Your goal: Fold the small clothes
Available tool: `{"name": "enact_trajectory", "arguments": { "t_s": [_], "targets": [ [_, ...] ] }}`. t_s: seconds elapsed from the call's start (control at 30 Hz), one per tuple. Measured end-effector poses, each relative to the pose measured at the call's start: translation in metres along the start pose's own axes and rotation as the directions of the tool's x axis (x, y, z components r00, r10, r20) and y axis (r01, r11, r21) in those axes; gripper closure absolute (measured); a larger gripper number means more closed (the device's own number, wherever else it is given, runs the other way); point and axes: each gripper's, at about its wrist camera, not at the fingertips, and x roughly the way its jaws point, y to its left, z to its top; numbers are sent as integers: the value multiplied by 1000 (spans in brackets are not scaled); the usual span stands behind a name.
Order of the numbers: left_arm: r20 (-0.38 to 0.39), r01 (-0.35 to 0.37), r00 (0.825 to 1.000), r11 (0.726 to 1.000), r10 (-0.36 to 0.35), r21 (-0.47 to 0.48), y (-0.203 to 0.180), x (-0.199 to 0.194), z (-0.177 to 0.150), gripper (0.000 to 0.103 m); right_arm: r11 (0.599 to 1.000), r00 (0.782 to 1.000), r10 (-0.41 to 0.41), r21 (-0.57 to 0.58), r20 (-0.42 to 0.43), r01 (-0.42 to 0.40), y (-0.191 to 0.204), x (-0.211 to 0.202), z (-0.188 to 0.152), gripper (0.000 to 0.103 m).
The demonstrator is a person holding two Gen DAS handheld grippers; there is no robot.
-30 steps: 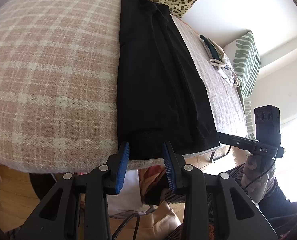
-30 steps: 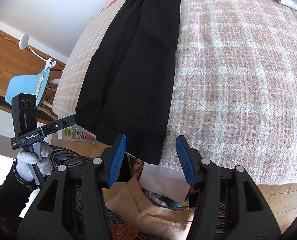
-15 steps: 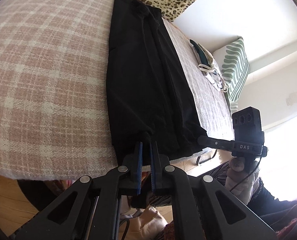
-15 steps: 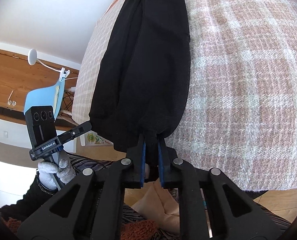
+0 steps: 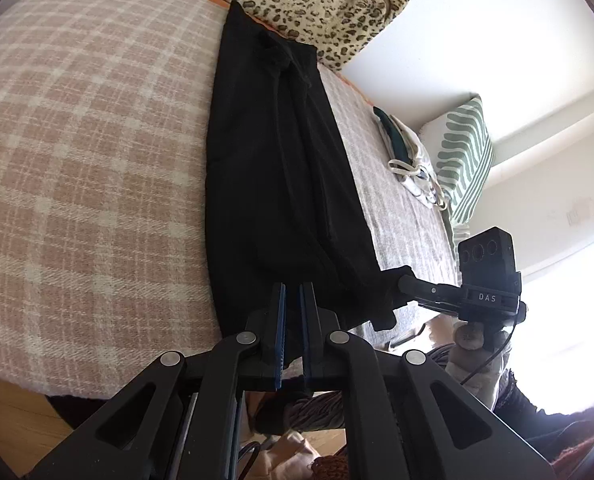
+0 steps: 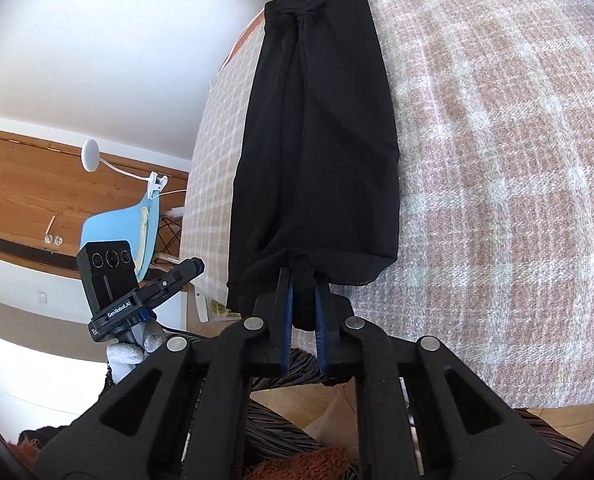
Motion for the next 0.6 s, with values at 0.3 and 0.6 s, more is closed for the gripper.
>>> {"name": "enact_trajectory", "arguments": {
  "t_s": [0.3, 0.6],
  "targets": [
    [-100, -90, 992, 992, 81, -94, 17, 18, -23, 67, 999, 999, -42, -16, -29, 41, 5, 11, -9, 92],
    [-104, 2, 995, 1000, -5, -30, 4, 30, -22, 98, 996, 996, -84, -19, -38, 83, 5, 20, -11, 92]
  ]
}}
